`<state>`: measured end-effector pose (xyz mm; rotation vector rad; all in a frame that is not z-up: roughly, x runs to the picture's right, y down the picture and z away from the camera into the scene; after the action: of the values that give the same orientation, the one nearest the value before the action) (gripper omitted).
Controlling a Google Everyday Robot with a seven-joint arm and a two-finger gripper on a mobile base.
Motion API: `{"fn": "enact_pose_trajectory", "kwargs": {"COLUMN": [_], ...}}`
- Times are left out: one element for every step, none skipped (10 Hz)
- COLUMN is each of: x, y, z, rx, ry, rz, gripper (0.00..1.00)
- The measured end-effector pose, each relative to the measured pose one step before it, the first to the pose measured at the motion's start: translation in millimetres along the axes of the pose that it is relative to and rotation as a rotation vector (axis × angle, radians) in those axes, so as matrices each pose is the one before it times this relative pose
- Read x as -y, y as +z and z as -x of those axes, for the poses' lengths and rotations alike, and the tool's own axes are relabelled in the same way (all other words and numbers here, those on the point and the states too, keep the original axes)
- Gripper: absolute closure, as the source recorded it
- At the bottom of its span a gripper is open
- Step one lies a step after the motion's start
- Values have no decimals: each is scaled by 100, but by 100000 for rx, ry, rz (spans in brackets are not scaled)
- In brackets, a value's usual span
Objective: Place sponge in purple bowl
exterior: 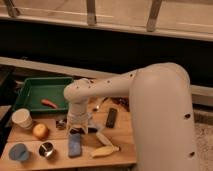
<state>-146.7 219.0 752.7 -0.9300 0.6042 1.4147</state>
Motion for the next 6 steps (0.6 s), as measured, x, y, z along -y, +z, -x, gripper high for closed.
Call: {"fn": "enact_pose_trajectory", "kwargs": {"x": [-163, -21, -2, -99, 142, 178], "y": [685, 667, 601, 812, 760, 562], "z": [42, 16, 40, 102, 235, 224], "rx": [-1486, -1312, -1064, -1533, -1538, -1179], "ry": [-430, -92, 0, -97, 413, 574], "rz": [727, 641, 561, 855, 847, 772], "gripper": [35, 35, 35, 35, 35, 36]}}
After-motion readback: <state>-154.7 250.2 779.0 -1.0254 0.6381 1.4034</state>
